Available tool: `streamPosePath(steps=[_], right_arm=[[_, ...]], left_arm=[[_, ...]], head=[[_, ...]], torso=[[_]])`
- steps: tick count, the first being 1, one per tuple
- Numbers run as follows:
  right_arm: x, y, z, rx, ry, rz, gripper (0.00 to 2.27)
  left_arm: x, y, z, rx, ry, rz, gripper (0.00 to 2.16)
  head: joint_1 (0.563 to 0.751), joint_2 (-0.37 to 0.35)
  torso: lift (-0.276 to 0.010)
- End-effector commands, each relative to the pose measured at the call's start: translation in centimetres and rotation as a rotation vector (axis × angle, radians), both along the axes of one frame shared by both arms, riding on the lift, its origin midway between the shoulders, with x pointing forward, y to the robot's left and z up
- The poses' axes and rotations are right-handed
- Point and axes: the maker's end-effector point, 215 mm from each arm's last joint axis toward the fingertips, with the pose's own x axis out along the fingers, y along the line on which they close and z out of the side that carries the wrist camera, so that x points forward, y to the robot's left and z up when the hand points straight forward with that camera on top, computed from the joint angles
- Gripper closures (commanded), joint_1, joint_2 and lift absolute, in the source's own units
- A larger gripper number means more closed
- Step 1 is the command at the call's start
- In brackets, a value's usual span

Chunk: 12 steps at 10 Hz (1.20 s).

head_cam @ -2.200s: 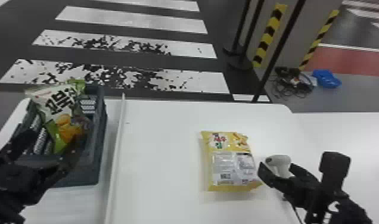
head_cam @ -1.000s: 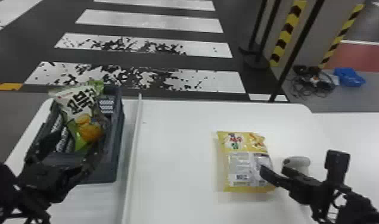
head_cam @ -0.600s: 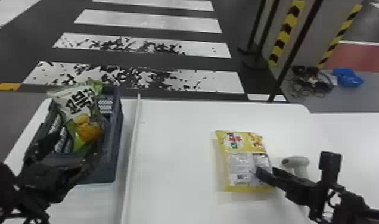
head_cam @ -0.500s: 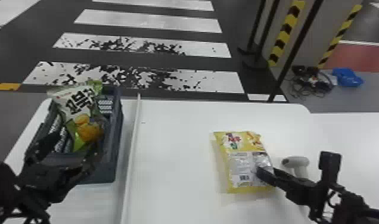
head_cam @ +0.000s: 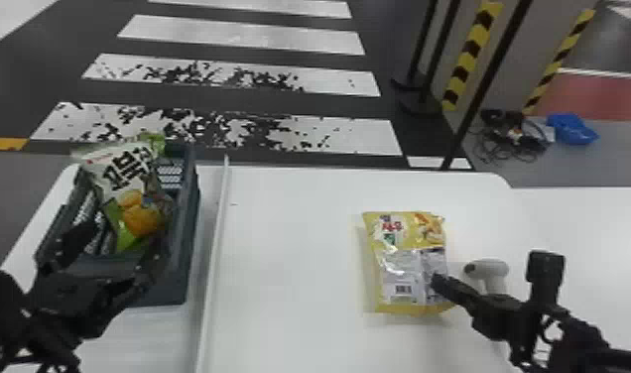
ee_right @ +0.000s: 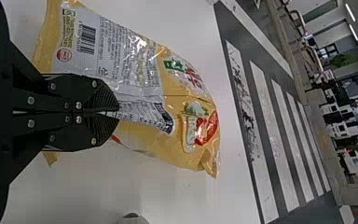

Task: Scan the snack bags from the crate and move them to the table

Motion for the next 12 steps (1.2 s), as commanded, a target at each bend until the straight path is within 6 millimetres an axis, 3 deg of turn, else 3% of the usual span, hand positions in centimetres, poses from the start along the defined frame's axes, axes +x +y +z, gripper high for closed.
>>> streamPosePath(steps=[1, 4, 6, 9, 12], right_arm=[[0.1, 0.7, 1.2, -0.001, -0.018, 0.012, 2.24], [-0.4, 1.6, 4.0, 0.028, -0.037, 0.027, 2.24], [-0.1, -0.2, 8.0, 0.072, -0.086, -0.013, 2.24], [1.1, -6.5, 12.5, 0.078, -0.175, -0.146, 2.24], [2.9, -14.2, 12.7, 0.044, -0.194, -0.286, 2.24]], left_arm=[[0.0, 0.2, -0.1, 0.003, 0.001, 0.002, 0.07], [0.0, 0.4, 0.0, 0.005, 0.000, 0.005, 0.07], [-0.1, 0.4, -0.2, 0.005, 0.003, 0.005, 0.07], [-0.3, 0.4, -0.4, 0.009, 0.008, 0.002, 0.07], [-0.5, 0.5, -1.0, 0.010, 0.019, 0.001, 0.07]], head=[[0.695, -0.125], [0.695, -0.104], [0.695, -0.100], [0.695, -0.148], [0.695, -0.219]], torso=[[-0.095], [-0.095], [-0.095], [-0.095], [-0.095]])
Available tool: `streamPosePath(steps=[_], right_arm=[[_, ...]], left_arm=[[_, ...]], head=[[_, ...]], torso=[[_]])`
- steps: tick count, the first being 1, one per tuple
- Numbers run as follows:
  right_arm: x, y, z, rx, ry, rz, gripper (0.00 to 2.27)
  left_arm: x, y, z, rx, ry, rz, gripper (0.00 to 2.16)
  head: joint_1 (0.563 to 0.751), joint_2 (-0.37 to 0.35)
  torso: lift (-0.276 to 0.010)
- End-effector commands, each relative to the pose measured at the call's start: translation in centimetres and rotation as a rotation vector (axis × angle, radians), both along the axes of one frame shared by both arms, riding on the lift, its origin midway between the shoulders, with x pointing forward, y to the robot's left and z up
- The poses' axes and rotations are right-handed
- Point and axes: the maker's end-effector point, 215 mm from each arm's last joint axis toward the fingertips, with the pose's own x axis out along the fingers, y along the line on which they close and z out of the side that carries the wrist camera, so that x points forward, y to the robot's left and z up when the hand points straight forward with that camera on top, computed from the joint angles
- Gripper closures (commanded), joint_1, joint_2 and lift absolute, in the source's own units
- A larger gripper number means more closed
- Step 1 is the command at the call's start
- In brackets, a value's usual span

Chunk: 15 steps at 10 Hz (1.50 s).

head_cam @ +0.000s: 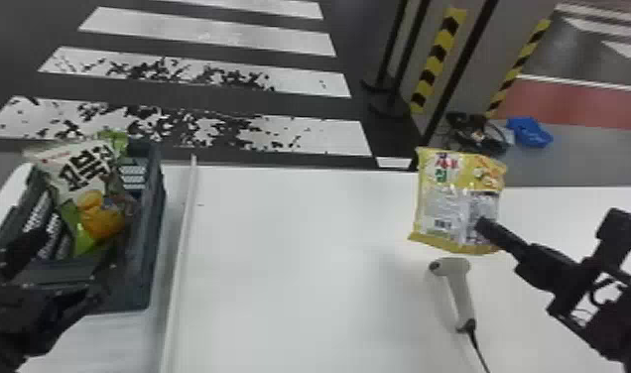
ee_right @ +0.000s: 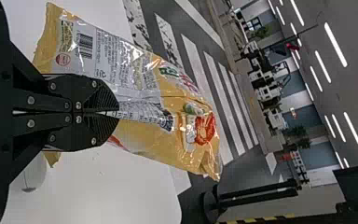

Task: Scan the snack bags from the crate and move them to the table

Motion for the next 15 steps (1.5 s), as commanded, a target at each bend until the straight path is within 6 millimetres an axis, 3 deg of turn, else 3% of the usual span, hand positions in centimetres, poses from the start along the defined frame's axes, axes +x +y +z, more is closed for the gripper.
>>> streamPosePath(steps=[1, 4, 6, 9, 12, 15], right_arm=[[0.8, -4.0, -0.5, -0.029, 0.007, -0.067, 2.24], [1.1, -11.0, -2.1, -0.136, 0.016, -0.201, 2.24], [1.5, -16.4, -2.0, -0.246, 0.042, -0.275, 2.24], [-1.5, -25.5, -2.3, -0.433, 0.118, -0.404, 2.24], [-3.8, -30.0, -3.0, -0.520, 0.179, -0.476, 2.24], [-4.3, -30.5, -5.2, -0.630, 0.244, -0.478, 2.21]], left_arm=[[-0.1, 0.2, -0.7, 0.005, 0.011, 0.003, 0.07], [0.0, 0.6, -0.9, 0.008, 0.011, 0.005, 0.07], [0.1, 1.0, -1.1, 0.009, 0.012, 0.009, 0.07], [1.5, -0.3, -1.8, 0.005, 0.016, -0.026, 0.07], [2.1, -0.9, -2.0, -0.003, 0.015, -0.042, 0.07], [2.5, -1.2, -1.8, -0.006, 0.010, -0.046, 0.07]], head=[[0.695, -0.253], [0.695, -0.325], [0.695, -0.350], [0.695, -0.350], [0.695, -0.350], [0.695, -0.350]], torso=[[-0.095], [-0.095], [-0.095], [-0.095], [-0.095], [-0.095]])
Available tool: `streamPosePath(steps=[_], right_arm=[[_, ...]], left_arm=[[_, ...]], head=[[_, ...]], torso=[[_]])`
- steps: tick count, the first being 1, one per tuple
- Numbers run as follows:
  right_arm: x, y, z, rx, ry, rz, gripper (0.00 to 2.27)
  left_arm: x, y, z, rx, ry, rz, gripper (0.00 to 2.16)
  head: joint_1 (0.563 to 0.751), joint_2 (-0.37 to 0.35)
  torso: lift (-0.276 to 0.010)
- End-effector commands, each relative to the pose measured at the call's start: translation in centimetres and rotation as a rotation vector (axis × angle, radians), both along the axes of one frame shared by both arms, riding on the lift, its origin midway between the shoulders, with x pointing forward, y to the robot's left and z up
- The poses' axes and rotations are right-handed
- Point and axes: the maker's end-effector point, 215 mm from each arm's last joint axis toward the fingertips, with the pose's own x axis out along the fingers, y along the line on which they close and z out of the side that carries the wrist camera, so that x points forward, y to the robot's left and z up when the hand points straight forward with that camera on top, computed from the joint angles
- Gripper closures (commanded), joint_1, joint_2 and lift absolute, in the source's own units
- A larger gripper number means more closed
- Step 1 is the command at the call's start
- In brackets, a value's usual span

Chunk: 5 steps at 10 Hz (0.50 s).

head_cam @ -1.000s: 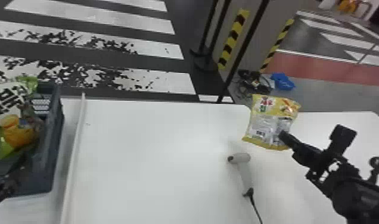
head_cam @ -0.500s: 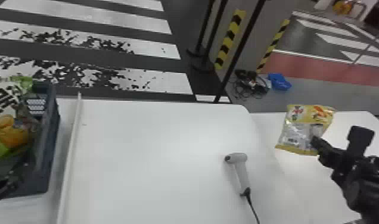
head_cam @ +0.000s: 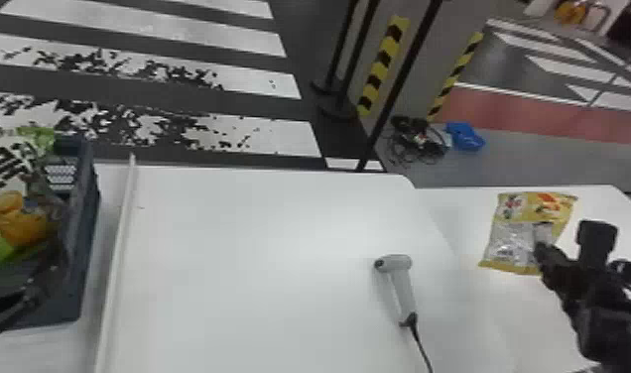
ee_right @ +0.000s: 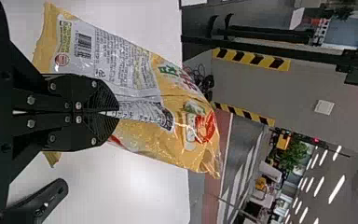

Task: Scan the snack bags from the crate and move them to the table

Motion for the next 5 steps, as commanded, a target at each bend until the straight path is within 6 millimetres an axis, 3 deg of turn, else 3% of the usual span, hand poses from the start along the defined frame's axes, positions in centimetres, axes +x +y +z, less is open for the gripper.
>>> streamPosePath(steps=[1, 2, 3, 5], right_arm=[[0.08, 0.40, -0.71, -0.011, 0.021, 0.011, 1.47], [0.53, 1.11, -1.03, -0.015, 0.024, 0.025, 0.14], [0.53, 1.11, -1.05, -0.017, 0.024, 0.024, 0.00], [0.61, 0.83, -0.60, -0.046, 0.013, 0.002, 0.00]], left_arm=[[0.20, 0.00, 0.20, -0.003, -0.004, 0.000, 0.07], [0.25, 0.00, 0.27, -0.005, -0.005, 0.001, 0.07], [0.23, -0.11, 0.25, -0.007, -0.004, 0.000, 0.07], [0.18, -0.11, 0.26, -0.006, -0.006, 0.000, 0.07]], head=[[0.695, -0.350], [0.695, -0.350], [0.695, -0.350], [0.695, -0.350]], torso=[[-0.095], [-0.095], [-0.095], [-0.095]])
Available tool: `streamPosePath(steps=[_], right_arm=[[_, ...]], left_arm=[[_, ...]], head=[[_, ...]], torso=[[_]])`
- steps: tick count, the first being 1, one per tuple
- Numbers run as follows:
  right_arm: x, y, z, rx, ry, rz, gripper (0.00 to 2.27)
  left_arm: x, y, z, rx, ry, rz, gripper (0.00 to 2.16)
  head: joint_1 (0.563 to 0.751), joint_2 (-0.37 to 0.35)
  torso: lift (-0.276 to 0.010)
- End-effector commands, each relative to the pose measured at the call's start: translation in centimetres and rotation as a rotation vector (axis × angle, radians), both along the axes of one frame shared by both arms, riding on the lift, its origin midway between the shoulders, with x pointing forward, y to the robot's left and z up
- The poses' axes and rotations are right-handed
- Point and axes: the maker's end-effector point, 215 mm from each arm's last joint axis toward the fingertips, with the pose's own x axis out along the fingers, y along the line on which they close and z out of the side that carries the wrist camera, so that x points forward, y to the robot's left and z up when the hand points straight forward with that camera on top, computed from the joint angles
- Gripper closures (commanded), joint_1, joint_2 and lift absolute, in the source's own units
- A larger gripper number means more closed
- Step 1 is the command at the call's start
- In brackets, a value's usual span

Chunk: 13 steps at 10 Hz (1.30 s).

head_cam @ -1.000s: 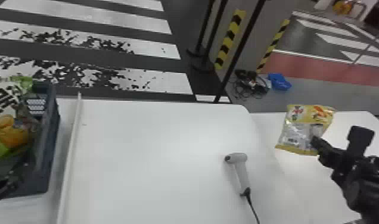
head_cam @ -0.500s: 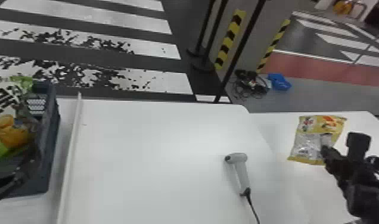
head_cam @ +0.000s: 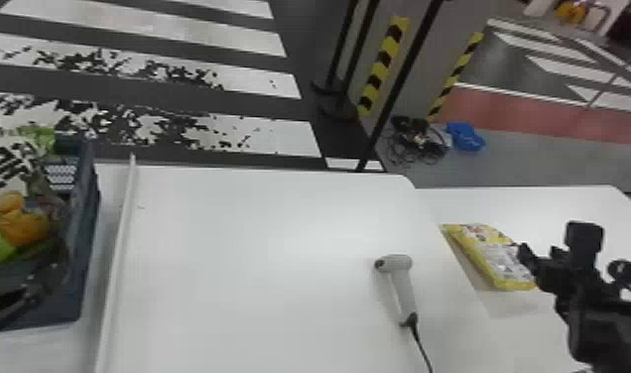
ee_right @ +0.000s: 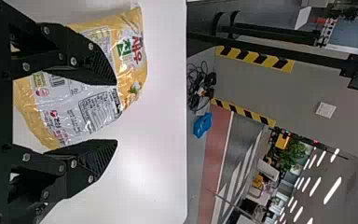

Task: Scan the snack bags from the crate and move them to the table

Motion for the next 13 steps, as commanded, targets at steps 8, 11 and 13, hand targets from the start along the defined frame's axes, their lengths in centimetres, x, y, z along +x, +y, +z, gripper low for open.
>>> streamPosePath(steps=[8, 11, 13], right_arm=[[3.0, 19.9, 4.0, 0.202, -0.257, 0.261, 0.00], [3.2, 30.4, 5.7, 0.280, -0.300, 0.384, 0.00], [2.9, 36.6, 5.2, 0.317, -0.302, 0.458, 0.00]], left_arm=[[-0.2, -0.4, 0.7, -0.004, -0.013, 0.002, 0.07], [-0.5, -1.1, 0.7, -0.004, -0.011, -0.004, 0.07], [-0.6, -1.5, 0.7, -0.003, -0.013, -0.010, 0.07]], head=[[0.695, -0.350], [0.695, -0.342], [0.695, -0.269]], torso=[[-0.095], [-0.095], [-0.095]])
